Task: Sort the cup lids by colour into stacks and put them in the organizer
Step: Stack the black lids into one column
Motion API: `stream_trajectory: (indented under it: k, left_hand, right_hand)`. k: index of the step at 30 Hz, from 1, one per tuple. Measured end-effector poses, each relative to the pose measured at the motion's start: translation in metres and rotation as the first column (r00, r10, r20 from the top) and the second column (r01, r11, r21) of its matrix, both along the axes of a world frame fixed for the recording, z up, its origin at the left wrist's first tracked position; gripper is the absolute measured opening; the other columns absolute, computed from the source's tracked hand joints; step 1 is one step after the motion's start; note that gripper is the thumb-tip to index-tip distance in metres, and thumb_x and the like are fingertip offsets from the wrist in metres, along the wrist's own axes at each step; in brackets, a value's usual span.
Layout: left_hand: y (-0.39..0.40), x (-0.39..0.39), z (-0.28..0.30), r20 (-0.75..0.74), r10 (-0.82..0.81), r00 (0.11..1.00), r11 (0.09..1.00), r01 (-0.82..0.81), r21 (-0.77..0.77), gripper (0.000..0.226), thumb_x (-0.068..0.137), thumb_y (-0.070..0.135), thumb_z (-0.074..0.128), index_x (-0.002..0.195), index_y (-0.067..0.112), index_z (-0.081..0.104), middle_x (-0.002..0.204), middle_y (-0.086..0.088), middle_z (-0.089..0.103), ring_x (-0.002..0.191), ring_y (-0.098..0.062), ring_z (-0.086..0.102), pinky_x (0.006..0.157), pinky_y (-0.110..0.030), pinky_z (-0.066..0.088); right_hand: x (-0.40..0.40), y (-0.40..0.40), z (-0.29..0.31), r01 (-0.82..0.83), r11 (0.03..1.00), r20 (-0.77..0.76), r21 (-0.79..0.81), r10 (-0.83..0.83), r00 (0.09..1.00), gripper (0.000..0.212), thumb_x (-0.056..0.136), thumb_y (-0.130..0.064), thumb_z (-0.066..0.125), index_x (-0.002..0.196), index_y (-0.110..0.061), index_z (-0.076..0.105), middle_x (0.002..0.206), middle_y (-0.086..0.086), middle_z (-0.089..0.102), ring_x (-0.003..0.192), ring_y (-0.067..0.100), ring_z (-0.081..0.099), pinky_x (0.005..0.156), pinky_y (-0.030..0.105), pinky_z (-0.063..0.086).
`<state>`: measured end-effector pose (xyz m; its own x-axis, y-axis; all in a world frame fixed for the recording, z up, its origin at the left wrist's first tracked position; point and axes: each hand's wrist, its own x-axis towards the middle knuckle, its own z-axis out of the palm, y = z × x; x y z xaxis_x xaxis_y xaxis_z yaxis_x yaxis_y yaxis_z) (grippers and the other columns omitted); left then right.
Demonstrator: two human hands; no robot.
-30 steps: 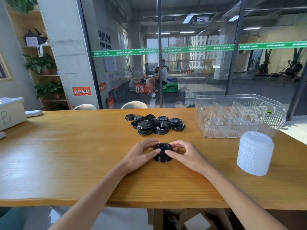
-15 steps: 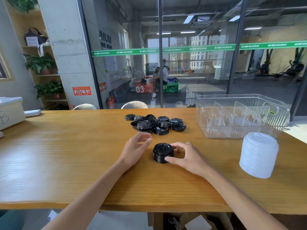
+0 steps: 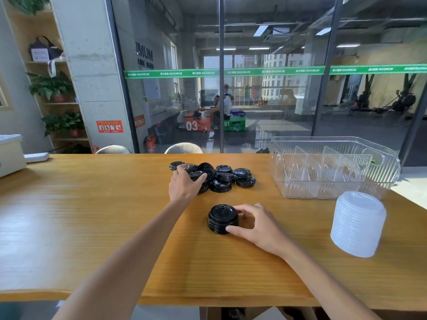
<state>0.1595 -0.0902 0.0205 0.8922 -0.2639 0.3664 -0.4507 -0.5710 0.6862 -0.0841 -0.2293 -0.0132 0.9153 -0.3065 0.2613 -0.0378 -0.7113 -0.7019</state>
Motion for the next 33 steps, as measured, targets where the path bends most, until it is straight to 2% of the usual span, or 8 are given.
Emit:
stream_trajectory:
  k: [5, 11, 14, 17, 22, 27, 30, 33]
  left_hand:
    - [-0.01, 0.012, 0.003, -0.124, 0.034, 0.992, 0.998, -0.026, 0.064, 0.082, 0.095, 0.063, 0.069, 0.148, 0.006, 0.042, 0.131, -0.016, 0.068, 0.121, -0.038, 0.065, 0.102, -0.05, 0.055]
    - [-0.008, 0.013, 0.005, -0.066, 0.032, 0.997, 0.999, -0.034, -0.032, 0.075, 0.091, 0.061, 0.075, 0.144, 0.013, 0.053, 0.131, -0.005, 0.068, 0.123, -0.028, 0.064, 0.105, -0.048, 0.054]
    - [-0.005, 0.003, 0.007, -0.019, 0.015, 1.0, 0.994, -0.017, -0.107, 0.075, 0.089, 0.063, 0.076, 0.144, 0.016, 0.055, 0.136, -0.001, 0.063, 0.127, -0.024, 0.06, 0.106, -0.045, 0.053]
    - [0.003, -0.017, 0.004, 0.011, -0.019, 1.0, 0.983, 0.021, -0.182, 0.075, 0.087, 0.065, 0.077, 0.143, 0.02, 0.055, 0.136, 0.004, 0.059, 0.128, -0.017, 0.058, 0.097, -0.033, 0.048]
    - [0.019, -0.062, 0.0, 0.021, -0.086, 0.996, 0.964, 0.089, -0.249, 0.082, 0.084, 0.07, 0.078, 0.148, 0.024, 0.055, 0.138, 0.01, 0.055, 0.125, -0.009, 0.055, 0.098, -0.028, 0.043]
    - [0.027, -0.109, -0.007, 0.045, -0.193, 0.98, 0.955, 0.198, -0.219, 0.081, 0.08, 0.073, 0.08, 0.144, 0.03, 0.057, 0.134, 0.015, 0.053, 0.121, -0.003, 0.056, 0.096, -0.026, 0.046]
    - [0.031, -0.128, -0.013, 0.071, -0.227, 0.971, 0.955, 0.236, -0.181, 0.078, 0.079, 0.073, 0.081, 0.141, 0.032, 0.058, 0.131, 0.018, 0.053, 0.119, -0.001, 0.056, 0.095, -0.025, 0.049]
    - [0.035, -0.137, -0.017, 0.081, -0.245, 0.966, 0.957, 0.254, -0.139, 0.077, 0.075, 0.073, 0.083, 0.135, 0.031, 0.058, 0.128, 0.017, 0.053, 0.117, -0.001, 0.056, 0.087, -0.015, 0.045]
  right_hand:
    - [0.0, -0.002, -0.002, -0.004, 1.0, 0.005, 0.002, 0.004, 1.0, 0.064, 0.078, -0.066, 0.085, 0.136, -0.05, 0.064, 0.124, -0.019, 0.054, 0.117, -0.01, 0.055, 0.095, 0.013, 0.039]
    - [0.002, -0.002, -0.002, 0.0, 1.0, 0.008, -0.013, 0.0, 1.0, 0.066, 0.078, -0.067, 0.084, 0.138, -0.049, 0.063, 0.122, -0.022, 0.052, 0.115, -0.014, 0.051, 0.089, 0.006, 0.035]
    - [0.002, -0.001, -0.001, -0.002, 1.0, 0.006, -0.019, 0.002, 1.0, 0.067, 0.079, -0.067, 0.083, 0.139, -0.047, 0.063, 0.124, -0.021, 0.052, 0.116, -0.012, 0.051, 0.093, 0.012, 0.038]
    - [0.001, 0.001, 0.001, 0.004, 1.0, 0.001, -0.025, -0.004, 1.0, 0.068, 0.08, -0.066, 0.083, 0.141, -0.045, 0.063, 0.125, -0.018, 0.052, 0.117, -0.01, 0.051, 0.099, 0.024, 0.041]
    - [-0.001, 0.003, 0.003, 0.001, 0.999, -0.019, -0.036, -0.002, 1.0, 0.073, 0.081, -0.067, 0.081, 0.146, -0.041, 0.06, 0.128, -0.017, 0.051, 0.116, -0.008, 0.051, 0.091, 0.017, 0.037]
    - [0.001, 0.004, 0.002, 0.03, 0.999, -0.015, 0.011, -0.03, 0.999, 0.081, 0.078, -0.065, 0.086, 0.147, -0.032, 0.059, 0.132, -0.013, 0.054, 0.126, 0.003, 0.057, 0.108, 0.026, 0.044]
    - [0.001, 0.003, 0.001, 0.029, 0.999, 0.0, 0.035, -0.029, 1.0, 0.084, 0.075, -0.065, 0.088, 0.144, -0.035, 0.052, 0.134, -0.013, 0.06, 0.126, 0.004, 0.058, 0.105, 0.029, 0.047]
    - [0.002, 0.003, 0.002, 0.036, 0.998, 0.01, 0.042, -0.037, 0.999, 0.085, 0.074, -0.064, 0.089, 0.142, -0.038, 0.046, 0.133, -0.016, 0.066, 0.124, 0.005, 0.058, 0.1, 0.031, 0.047]
